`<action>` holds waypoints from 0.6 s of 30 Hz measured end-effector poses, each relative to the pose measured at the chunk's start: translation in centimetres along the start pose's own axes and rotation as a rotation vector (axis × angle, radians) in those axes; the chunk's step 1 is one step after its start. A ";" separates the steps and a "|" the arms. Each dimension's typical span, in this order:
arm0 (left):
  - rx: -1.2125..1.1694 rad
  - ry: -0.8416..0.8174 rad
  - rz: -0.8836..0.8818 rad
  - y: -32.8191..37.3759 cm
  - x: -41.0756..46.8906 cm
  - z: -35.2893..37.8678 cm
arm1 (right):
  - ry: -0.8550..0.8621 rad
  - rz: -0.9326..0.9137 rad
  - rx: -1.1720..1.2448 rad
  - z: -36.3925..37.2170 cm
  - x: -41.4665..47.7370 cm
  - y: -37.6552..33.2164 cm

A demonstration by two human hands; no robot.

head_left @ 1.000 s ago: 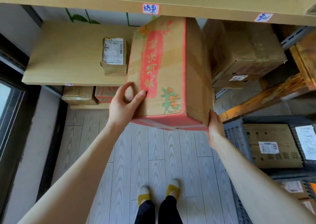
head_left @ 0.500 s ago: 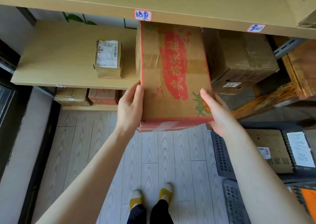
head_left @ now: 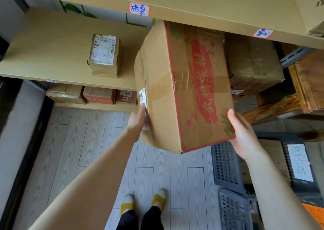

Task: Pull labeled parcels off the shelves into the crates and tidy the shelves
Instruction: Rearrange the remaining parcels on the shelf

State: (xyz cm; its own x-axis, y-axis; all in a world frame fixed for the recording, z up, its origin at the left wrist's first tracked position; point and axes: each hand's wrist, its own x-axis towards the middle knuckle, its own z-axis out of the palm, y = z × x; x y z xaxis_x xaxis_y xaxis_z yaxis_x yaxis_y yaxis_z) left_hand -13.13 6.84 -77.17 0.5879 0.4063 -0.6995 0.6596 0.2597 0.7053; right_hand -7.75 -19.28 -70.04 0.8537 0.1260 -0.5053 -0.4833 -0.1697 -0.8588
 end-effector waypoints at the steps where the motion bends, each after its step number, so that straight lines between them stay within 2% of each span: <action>1: -0.052 -0.013 -0.033 -0.2 0.1 0.1 | 0.001 0.007 -0.001 -0.2 0.1 0.0; 6: -0.099 -0.060 -0.124 -1.0 1.1 0.0 | -0.018 0.036 0.014 -1.3 0.7 0.5; 9: -0.158 0.083 -0.159 -0.8 1.0 -0.4 | -0.058 0.041 0.094 -1.6 1.4 0.6; 13: -0.220 0.203 -0.057 -0.1 0.8 -1.3 | 0.065 0.020 0.100 -0.7 1.9 1.7; 15: -0.205 0.248 -0.009 0.0 0.6 -2.0 | 0.137 -0.007 0.010 0.0 2.1 2.4; 18: -0.143 0.343 0.072 -0.5 0.1 -3.5 | 0.149 -0.032 -0.122 1.1 2.3 3.4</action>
State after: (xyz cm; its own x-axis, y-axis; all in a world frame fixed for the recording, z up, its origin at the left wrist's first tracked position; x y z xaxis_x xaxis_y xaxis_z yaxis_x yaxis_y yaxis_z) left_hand -15.01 9.85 -77.20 0.4239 0.6913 -0.5851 0.5360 0.3292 0.7774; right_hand -7.62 -18.48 -74.20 0.8919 -0.0118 -0.4521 -0.4362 -0.2863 -0.8531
